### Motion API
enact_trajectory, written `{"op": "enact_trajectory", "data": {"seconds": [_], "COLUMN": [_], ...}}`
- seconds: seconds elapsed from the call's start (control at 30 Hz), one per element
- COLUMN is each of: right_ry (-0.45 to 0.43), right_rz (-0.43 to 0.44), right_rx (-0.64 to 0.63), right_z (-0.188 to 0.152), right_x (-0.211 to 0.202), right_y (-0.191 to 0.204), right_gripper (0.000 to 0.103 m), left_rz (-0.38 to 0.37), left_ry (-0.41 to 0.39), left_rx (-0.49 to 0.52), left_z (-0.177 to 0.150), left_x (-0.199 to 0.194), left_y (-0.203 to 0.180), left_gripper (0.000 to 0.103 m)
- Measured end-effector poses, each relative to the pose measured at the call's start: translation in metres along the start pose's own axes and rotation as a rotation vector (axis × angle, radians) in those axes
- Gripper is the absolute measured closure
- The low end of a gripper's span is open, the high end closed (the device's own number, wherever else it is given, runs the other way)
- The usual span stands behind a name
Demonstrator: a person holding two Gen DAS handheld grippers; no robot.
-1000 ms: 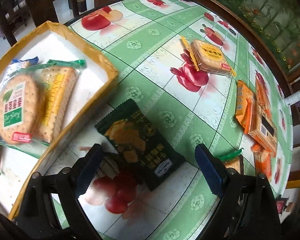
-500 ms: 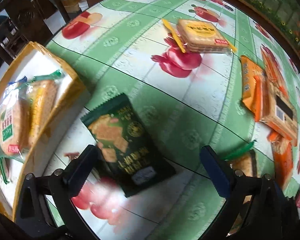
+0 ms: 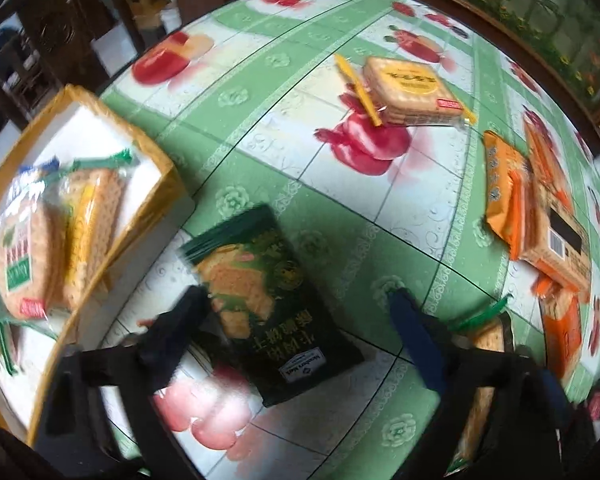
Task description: Organize snacks
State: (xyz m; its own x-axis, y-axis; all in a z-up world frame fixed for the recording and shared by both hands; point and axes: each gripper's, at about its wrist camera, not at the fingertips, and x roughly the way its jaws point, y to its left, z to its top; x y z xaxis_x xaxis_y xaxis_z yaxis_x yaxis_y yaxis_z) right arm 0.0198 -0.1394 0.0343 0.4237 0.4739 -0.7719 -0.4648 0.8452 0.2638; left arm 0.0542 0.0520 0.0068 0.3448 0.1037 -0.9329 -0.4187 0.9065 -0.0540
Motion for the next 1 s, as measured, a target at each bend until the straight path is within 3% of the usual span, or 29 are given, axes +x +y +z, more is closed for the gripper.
{"op": "enact_trajectory", "data": {"seconds": [0.07,0.13,0.3,0.53,0.6,0.67,1.0], "right_ry": [0.003,0.017,0.055,0.099,0.093,0.083,0.004], "right_rz": [-0.006,-0.011,-0.029,-0.073,-0.1,-0.127,-0.106], "right_rx": [0.0,-0.004,-0.027,-0.066,-0.09,-0.107,-0.067], "right_z": [0.001,0.002,0.003,0.0,-0.001,-0.003,-0.01], "right_x": [0.002,0.006,0.019,0.033,0.034,0.035,0.004], "right_y": [0.0,0.001,0.007,0.018,0.023,0.027,0.032], "right_gripper": [0.042,0.042,0.042,0.039,0.04,0.055,0.055], "left_rz": [-0.015,-0.045,-0.123,-0.158,-0.171,-0.184,-0.198], "left_ry": [-0.01,-0.003,0.016,0.022,0.027,0.03,-0.071], "left_rx": [0.053,0.068,0.091,0.166,0.178,0.19,0.284], "left_z": [0.002,0.002,-0.001,-0.01,-0.015,-0.02,-0.044], "left_x": [-0.003,-0.006,-0.01,-0.014,-0.017,-0.02,-0.053], "left_y": [-0.003,0.003,0.018,0.024,0.028,0.03,0.041], "left_gripper": [0.047,0.056,0.056,0.057,0.057,0.057,0.057]}}
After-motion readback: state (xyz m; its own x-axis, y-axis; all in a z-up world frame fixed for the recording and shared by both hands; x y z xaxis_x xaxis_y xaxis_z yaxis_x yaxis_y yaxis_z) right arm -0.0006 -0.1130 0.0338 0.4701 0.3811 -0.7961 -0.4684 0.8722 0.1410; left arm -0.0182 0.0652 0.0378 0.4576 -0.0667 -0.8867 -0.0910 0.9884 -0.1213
